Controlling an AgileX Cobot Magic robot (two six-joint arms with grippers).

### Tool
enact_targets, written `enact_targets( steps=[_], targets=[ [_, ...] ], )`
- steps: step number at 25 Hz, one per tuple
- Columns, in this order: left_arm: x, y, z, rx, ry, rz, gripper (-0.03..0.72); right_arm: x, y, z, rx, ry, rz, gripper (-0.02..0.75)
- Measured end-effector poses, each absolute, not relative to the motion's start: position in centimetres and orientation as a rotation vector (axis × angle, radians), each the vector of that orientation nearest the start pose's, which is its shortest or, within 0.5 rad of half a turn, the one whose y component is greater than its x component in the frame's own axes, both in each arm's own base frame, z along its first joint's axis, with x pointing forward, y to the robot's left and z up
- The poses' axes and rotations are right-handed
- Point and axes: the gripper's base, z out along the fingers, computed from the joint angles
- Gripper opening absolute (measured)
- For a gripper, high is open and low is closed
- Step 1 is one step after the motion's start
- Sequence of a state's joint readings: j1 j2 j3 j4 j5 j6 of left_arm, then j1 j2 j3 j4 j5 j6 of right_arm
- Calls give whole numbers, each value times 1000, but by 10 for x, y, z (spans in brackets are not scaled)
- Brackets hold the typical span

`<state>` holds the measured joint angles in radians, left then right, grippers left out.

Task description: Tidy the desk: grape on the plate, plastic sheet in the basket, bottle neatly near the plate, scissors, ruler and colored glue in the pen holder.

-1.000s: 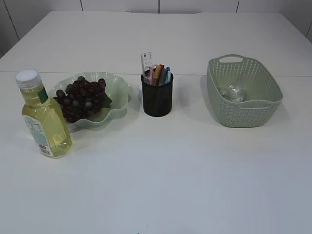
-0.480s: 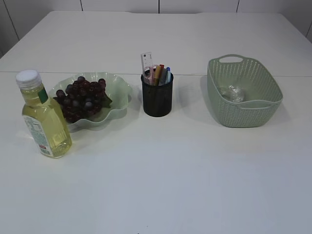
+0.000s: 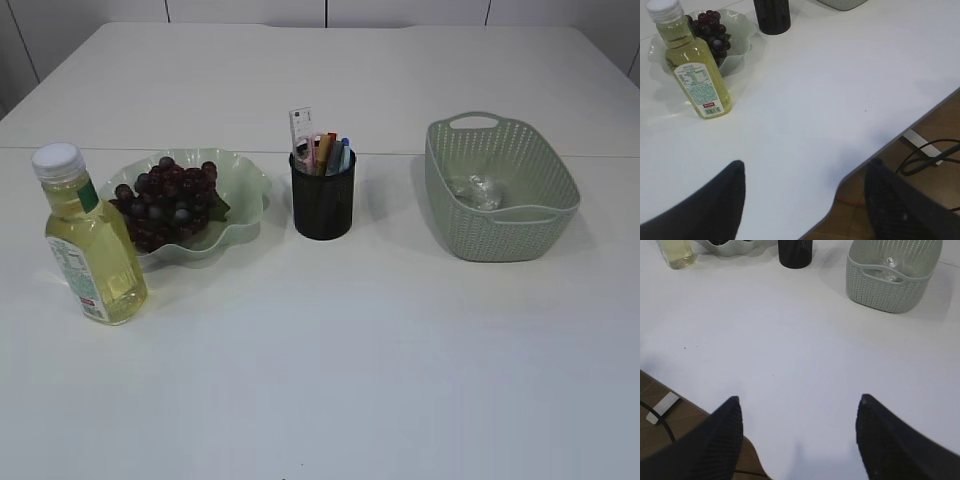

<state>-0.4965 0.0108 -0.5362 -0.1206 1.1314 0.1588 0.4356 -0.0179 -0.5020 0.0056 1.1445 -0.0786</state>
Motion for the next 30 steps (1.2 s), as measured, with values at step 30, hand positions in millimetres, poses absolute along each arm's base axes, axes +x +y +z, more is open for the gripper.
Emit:
enact_targets(
  steps=[30],
  targets=[
    [-10, -2, 281, 293, 2061, -203, 540, -11, -3, 271, -382, 2076, 124, 549]
  ],
)
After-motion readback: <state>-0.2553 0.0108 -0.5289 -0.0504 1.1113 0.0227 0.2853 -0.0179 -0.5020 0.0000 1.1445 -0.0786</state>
